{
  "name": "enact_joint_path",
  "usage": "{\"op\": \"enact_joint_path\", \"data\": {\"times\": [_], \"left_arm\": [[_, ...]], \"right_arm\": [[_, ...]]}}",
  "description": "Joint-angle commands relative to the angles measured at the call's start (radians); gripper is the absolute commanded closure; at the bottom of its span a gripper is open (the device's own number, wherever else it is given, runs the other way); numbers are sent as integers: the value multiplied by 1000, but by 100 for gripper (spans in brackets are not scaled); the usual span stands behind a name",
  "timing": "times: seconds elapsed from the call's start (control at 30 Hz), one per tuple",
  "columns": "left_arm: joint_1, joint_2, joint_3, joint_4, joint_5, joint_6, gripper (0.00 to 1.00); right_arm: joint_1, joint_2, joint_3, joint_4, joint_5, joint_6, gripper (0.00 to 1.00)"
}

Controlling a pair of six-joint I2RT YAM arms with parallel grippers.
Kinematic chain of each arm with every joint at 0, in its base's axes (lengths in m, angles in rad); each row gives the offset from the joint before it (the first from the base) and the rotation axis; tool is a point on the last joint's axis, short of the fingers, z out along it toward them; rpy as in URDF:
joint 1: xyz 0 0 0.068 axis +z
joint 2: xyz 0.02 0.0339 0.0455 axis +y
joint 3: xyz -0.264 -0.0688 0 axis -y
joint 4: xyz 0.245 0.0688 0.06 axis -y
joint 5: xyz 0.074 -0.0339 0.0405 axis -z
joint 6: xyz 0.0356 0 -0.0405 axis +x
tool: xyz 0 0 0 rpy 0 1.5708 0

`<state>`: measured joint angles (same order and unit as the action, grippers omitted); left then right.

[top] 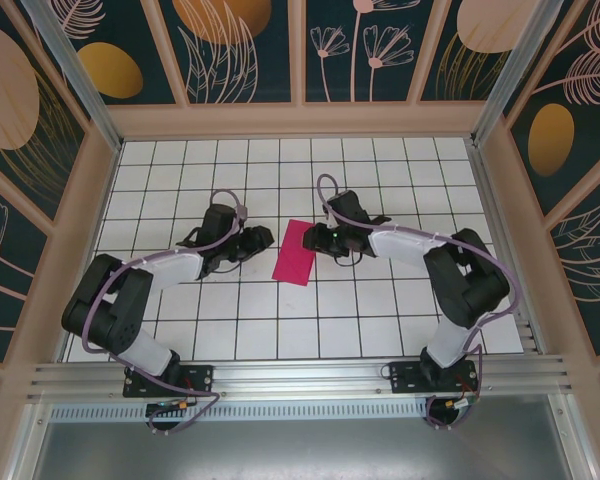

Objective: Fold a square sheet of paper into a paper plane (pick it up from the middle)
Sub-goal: Fold the triangle a second time at the center of the table, then turn over the paper at the center of the table.

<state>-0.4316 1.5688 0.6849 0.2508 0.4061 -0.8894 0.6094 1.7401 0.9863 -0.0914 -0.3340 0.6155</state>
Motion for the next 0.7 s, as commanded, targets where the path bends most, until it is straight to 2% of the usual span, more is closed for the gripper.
{"op": "enact_joint_path", "data": {"times": [0.0,0.13,0.3,0.4,0.53,0.67], "left_arm": [[-22,12,-16,97,58,-52,55],[-37,41,-8,112,69,-66,54],[-48,70,-7,142,97,-91,50],[-55,95,-1,156,122,-99,49],[-61,121,9,162,137,-97,49],[-71,138,24,157,148,-88,49]], "right_arm": [[-3,47,5,26,-35,-12,58],[-12,77,4,43,-48,-16,62],[-22,89,-16,84,-78,-4,86],[-32,85,-29,90,-78,1,93],[-41,80,-45,96,-72,7,98],[-47,73,-62,107,-72,16,98]]}}
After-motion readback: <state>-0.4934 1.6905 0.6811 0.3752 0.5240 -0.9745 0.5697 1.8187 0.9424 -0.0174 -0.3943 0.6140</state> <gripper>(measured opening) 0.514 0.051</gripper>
